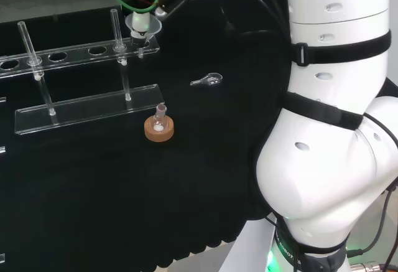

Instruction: Put the funnel back on the funnel stand.

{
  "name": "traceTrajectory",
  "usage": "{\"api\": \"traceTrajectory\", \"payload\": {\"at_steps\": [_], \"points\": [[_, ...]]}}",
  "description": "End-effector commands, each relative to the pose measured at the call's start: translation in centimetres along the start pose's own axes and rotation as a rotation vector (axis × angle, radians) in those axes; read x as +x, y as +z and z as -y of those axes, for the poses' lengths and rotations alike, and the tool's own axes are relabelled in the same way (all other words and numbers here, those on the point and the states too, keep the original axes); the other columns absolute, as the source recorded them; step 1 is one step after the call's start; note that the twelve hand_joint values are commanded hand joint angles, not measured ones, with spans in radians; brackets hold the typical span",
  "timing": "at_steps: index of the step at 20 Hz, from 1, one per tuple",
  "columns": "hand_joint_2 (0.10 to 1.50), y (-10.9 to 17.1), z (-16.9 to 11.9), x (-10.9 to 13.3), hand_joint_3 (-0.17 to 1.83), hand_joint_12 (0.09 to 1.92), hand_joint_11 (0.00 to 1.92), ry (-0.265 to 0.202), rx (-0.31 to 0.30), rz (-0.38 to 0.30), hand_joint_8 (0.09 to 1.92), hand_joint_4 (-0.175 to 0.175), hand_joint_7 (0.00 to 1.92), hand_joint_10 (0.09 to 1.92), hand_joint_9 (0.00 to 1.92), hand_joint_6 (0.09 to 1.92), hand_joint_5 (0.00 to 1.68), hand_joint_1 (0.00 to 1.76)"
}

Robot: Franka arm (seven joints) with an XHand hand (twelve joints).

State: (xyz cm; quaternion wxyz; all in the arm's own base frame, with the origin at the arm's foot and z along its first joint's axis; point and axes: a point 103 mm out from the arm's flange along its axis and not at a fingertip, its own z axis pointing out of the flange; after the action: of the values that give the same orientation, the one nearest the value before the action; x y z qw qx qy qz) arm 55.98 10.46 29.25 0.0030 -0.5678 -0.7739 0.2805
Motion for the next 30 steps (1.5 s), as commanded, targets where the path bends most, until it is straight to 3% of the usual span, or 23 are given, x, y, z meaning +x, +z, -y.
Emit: {"api": "traceTrajectory", "payload": {"at_steps": [1,5,14,18,30], "points": [[1.0,0.2,0.6,-1.0,-0.17,1.28,0.52,0.003,0.007,-0.039,0.67,-0.012,0.27,0.45,0.66,0.31,0.36,0.76],[0.97,-0.2,1.5,-0.9,-0.17,1.35,0.43,0.004,-0.008,-0.047,0.65,-0.011,0.14,0.6,0.46,0.09,0.26,0.69],[0.92,-0.7,3.9,-0.5,-0.17,1.38,0.37,0.007,-0.034,-0.062,0.63,-0.006,0.08,0.65,0.37,0.09,0.21,0.6],[0.89,-1.3,5.4,-0.7,-0.17,1.43,0.3,0.028,-0.065,-0.074,0.61,0.0,0.01,0.72,0.24,0.09,0.15,0.55],[0.89,-1.4,13.8,-0.8,-0.17,1.44,0.24,0.107,-0.133,-0.172,0.6,-0.001,0.01,0.75,0.22,0.09,0.14,0.51]]}}
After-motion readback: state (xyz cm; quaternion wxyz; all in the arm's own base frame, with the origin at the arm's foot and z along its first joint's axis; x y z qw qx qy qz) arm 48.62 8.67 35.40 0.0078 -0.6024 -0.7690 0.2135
